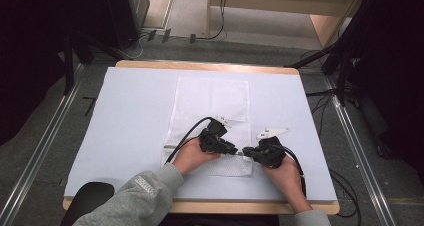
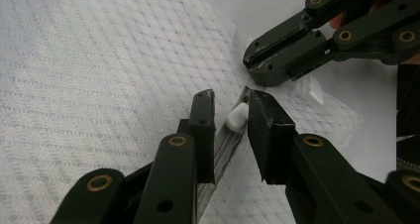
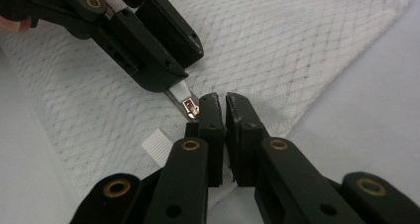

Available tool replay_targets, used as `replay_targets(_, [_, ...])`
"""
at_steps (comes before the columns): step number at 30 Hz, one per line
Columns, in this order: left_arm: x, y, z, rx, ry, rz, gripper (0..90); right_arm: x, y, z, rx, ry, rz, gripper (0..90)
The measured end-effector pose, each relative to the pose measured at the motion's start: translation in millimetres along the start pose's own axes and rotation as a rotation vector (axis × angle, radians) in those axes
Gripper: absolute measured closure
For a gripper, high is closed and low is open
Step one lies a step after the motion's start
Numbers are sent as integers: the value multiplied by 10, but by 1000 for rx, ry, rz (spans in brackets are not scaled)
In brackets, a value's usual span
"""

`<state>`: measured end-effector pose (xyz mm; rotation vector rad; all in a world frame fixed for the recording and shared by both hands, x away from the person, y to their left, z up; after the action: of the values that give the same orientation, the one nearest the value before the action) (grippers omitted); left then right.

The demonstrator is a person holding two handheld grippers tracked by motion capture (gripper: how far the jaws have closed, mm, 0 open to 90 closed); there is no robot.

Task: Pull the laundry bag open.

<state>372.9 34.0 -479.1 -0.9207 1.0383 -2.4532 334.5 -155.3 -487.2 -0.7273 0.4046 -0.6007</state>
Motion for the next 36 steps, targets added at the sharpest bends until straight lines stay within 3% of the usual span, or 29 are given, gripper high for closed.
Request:
replay_targets(8, [64,45,-15,-17,31,-5,771,0,0,0,0,-1,-2,870])
replay_targets(19, [66,26,-47,-9,21,-9,800,0,-2,-1,-1,-10,-3,868])
replay_targets(21, [56,11,-57,-5,2,-26,803,0,-2,-1,0,-10,-3,867])
replay_targets(26, [70,36,-63,-14,1,-42,804,-4,-2,1,-3,-5,-4,867])
replay_targets(32, [103,86,-61,-10,26,-41,807,1,0,-1,1,-7,-2,867])
replay_targets(36, [81,88,-64,-7,24,-39,867,2,-1,-4,4,-9,-1,867])
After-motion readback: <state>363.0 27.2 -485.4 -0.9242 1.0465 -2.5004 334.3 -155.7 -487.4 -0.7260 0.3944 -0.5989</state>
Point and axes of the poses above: each handheld gripper's, and its own axes: y roughly forward along the jaws, z roughly out of its top, x roughly to its right, the point moved 2 cm from there along y, roughly forward along the jaws, and after that the axes turned 6 degrees about -y, right-handed, at the moved point
